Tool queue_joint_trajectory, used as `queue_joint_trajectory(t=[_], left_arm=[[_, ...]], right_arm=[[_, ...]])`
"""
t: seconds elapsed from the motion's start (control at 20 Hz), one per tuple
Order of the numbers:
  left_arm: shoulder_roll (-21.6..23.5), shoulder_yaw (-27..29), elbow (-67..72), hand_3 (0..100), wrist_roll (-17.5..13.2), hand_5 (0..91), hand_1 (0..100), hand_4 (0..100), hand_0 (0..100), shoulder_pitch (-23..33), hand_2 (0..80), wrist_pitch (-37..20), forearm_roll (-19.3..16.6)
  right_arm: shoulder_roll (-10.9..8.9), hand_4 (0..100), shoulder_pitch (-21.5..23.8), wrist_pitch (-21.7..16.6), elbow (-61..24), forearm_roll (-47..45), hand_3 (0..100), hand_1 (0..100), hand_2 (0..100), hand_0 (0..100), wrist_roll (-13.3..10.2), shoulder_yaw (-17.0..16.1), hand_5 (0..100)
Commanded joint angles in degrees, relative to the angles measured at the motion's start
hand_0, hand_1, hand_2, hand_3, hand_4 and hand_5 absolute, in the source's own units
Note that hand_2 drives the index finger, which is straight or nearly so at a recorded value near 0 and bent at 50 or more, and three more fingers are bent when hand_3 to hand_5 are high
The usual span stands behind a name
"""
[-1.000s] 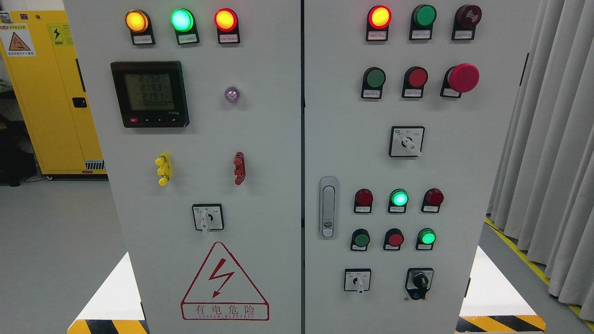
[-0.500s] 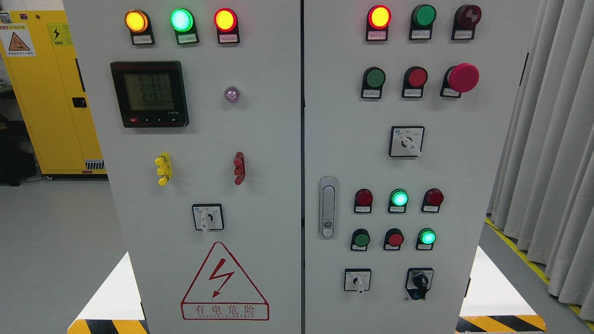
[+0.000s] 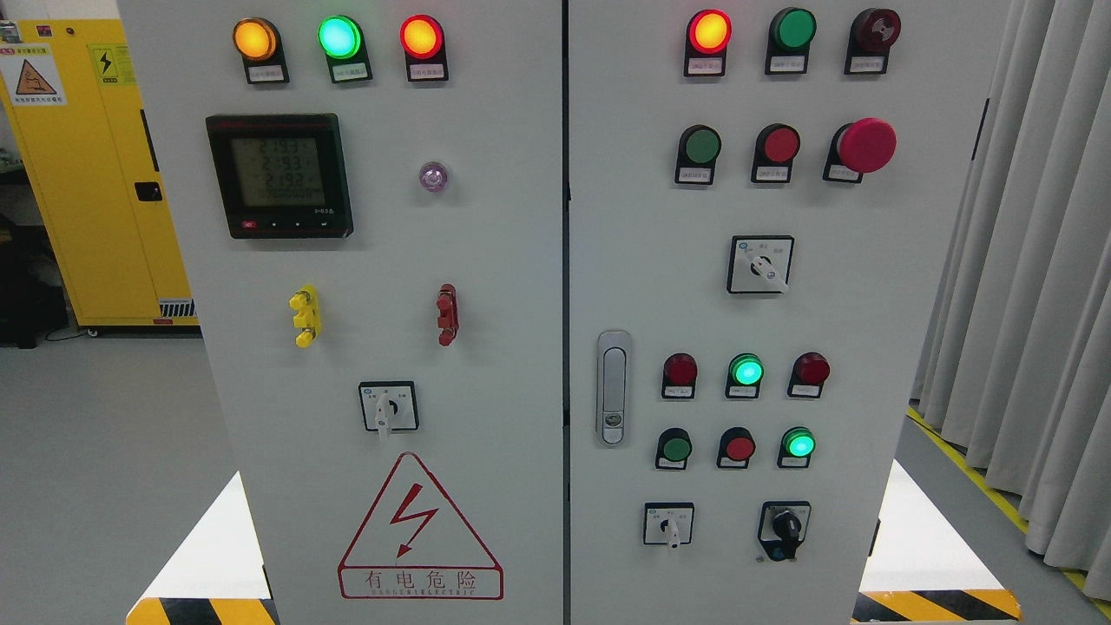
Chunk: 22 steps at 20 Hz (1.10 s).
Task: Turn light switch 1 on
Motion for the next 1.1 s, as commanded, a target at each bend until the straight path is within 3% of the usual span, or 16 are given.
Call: queue_joint_trajectory(t=[0.0,0.3,1.05], left_arm=[[-3.29,-3.46,-5.43,71,2.44,74.0,67,86,10,-4.79,50.7,3.63,-2.71],[-3.82,-3.46,-5.86,74,3.59,75.7,70,88,10,-8.66,55.5,8.47,-2.88],[-4.7,-4.96,-6.75,77,8.59,77.6,70,90,9,-17.19,56.5,19.64,-3.85]], right_arm=[[0.0,0,0.0,0.05,0.0,-1.67,0,50,4,0,0.04,0.0,0],[0.0,0,0.0,0.05,0.0,-1.67,0,50,4,0,0.04,0.0,0],[0.0,0,0.0,0.05,0.0,-1.67,0,50,4,0,0.04,0.0,0]])
